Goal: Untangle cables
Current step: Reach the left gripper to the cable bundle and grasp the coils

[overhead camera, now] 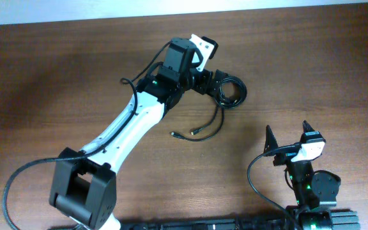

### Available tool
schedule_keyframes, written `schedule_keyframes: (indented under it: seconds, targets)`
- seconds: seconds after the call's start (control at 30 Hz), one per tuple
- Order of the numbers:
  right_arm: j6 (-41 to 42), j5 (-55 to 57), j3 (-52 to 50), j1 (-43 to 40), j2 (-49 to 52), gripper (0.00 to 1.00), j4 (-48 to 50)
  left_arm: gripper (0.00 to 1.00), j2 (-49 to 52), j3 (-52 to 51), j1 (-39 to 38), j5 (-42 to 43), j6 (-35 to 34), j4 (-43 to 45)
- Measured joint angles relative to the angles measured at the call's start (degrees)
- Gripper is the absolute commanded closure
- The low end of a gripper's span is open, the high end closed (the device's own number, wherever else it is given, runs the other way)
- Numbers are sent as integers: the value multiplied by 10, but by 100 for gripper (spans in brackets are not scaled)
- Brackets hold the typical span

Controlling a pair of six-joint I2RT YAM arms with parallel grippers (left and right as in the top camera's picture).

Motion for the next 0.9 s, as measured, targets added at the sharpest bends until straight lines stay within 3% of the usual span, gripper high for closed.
schedule_keyframes:
  seconds: [0.03,0.13,0.27,0.4,0.77,0.8,0.83,0.9]
  targets:
    - [0,0,0,0,0,1,0,13,9,0,0,13,0,0]
    - [0,0,0,0,0,1,0,27,50,0,-3,16,-37,-1]
    - [0,0,0,0,0,1,0,48,107,0,-35,-104,-195,-1]
    - [0,0,0,0,0,1,0,53,150,0,-55,-135,-287,11]
    - [0,0,0,0,0,1,0,70,195,1,-75,-143,-325,53]
    - [0,0,0,0,0,1,0,75,205,2,-75,-145,-326,55]
    - [0,0,0,0,0,1,0,95,215,5,-75,-145,-328,61]
    - [0,0,0,0,0,1,0,100,224,14,-77,-143,-333,63]
